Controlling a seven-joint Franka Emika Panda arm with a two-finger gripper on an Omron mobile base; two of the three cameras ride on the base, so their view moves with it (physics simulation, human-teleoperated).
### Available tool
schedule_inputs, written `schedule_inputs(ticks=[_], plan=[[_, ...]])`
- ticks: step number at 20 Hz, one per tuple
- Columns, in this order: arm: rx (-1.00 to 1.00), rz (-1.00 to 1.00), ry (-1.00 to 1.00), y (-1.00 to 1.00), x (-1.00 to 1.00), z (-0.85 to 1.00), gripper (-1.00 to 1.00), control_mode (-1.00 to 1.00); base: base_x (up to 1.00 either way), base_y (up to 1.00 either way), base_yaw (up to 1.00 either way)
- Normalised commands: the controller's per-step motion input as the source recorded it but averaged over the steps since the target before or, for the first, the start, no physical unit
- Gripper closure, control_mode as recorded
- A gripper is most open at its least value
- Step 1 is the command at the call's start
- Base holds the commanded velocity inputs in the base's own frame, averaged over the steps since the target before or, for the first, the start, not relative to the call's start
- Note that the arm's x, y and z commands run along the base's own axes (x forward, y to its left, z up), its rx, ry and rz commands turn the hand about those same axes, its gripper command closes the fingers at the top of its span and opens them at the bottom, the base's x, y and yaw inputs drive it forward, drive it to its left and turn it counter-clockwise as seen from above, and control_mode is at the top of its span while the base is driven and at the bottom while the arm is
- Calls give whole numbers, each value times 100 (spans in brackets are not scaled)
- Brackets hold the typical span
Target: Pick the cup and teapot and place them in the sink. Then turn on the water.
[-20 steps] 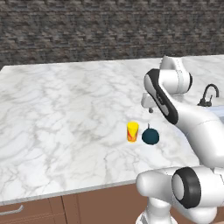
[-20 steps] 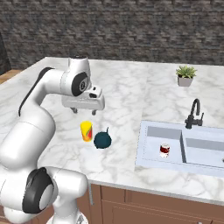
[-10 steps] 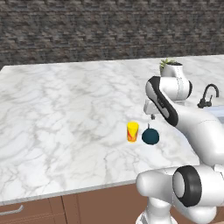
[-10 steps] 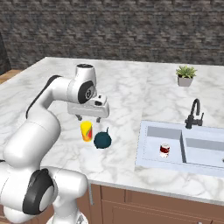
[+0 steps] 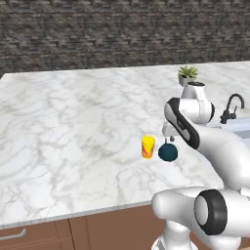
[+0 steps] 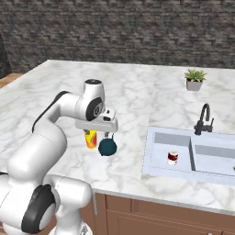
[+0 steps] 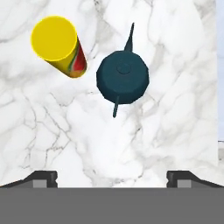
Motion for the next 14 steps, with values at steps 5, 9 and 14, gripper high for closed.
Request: schedule_inputs(ticks=[5,9,14], plan=[[0,0,-2,0,6,-40,-100,-100,0,0,0],[0,0,0,0,8,-34,-100,-100,0,0,0],[0,0,0,0,7,-32,-100,-100,0,0,0]])
